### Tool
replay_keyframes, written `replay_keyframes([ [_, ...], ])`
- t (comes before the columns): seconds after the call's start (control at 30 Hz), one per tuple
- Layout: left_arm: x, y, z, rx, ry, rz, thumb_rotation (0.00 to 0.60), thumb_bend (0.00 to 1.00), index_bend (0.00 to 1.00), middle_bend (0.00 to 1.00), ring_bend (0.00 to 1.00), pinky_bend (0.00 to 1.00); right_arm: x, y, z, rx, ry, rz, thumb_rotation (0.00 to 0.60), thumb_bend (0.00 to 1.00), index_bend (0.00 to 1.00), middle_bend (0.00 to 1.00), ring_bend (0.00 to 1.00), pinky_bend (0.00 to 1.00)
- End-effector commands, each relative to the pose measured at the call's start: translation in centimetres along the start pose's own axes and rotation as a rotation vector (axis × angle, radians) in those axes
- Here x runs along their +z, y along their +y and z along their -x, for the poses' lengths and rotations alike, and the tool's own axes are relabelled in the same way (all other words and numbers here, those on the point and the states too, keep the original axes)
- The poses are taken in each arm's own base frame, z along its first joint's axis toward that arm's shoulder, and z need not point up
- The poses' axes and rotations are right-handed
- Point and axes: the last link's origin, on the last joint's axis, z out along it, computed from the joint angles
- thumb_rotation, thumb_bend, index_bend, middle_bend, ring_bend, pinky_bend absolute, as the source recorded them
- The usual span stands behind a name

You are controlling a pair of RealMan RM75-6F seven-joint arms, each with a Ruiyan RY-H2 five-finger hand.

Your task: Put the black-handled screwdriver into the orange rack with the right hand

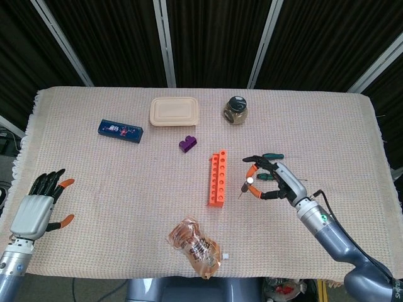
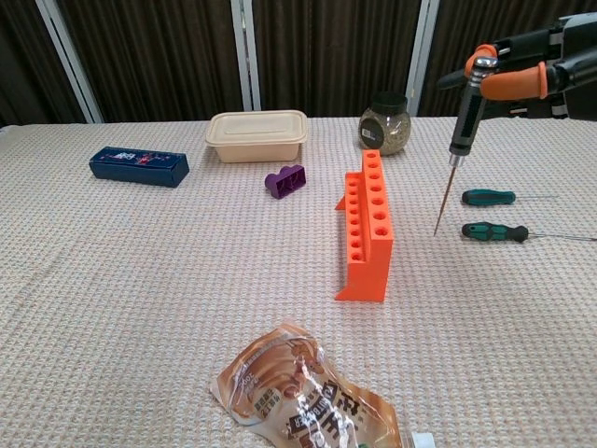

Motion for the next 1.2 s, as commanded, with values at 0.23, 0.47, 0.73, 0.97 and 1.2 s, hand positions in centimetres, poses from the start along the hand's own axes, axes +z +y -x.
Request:
replay_keyframes([
  [0.23, 0.4, -0.1, -0.3, 0.006, 0.018, -0.007, 0.600, 0.19, 0.18, 0.00, 0.00, 0.00, 2.5, -1.9, -0.5, 0.011, -0.023, -0.034, 0.600, 0.40, 0.60, 0.17, 0.00, 0.00],
  [0.47, 0.5, 0.1, -0.9, 0.014, 0.038, 0.006, 0.600, 0.19, 0.18, 0.00, 0.00, 0.00, 3.3, -2.2, 0.4, 0.017, -0.039, -0.033, 0.600, 0.40, 0.60, 0.17, 0.00, 0.00],
  [0.73, 0.6, 0.3, -0.9, 0.010, 0.038, 0.013, 0.600, 0.19, 0.18, 0.00, 0.00, 0.00, 3.9, -1.7, 1.6, 0.022, -0.063, -0.020, 0.600, 0.41, 0.60, 0.17, 0.00, 0.00],
  [0.97, 0.5, 0.1, -0.9, 0.009, 0.037, 0.002, 0.600, 0.19, 0.18, 0.00, 0.00, 0.00, 4.4, -2.0, 1.9, 0.019, -0.065, -0.030, 0.600, 0.41, 0.60, 0.17, 0.00, 0.00],
  [1.2, 0.5, -0.3, -0.8, 0.004, 0.036, -0.007, 0.600, 0.19, 0.18, 0.00, 0.00, 0.00, 4.8, -2.3, 2.2, 0.017, -0.062, -0.032, 0.600, 0.41, 0.60, 0.17, 0.00, 0.00],
])
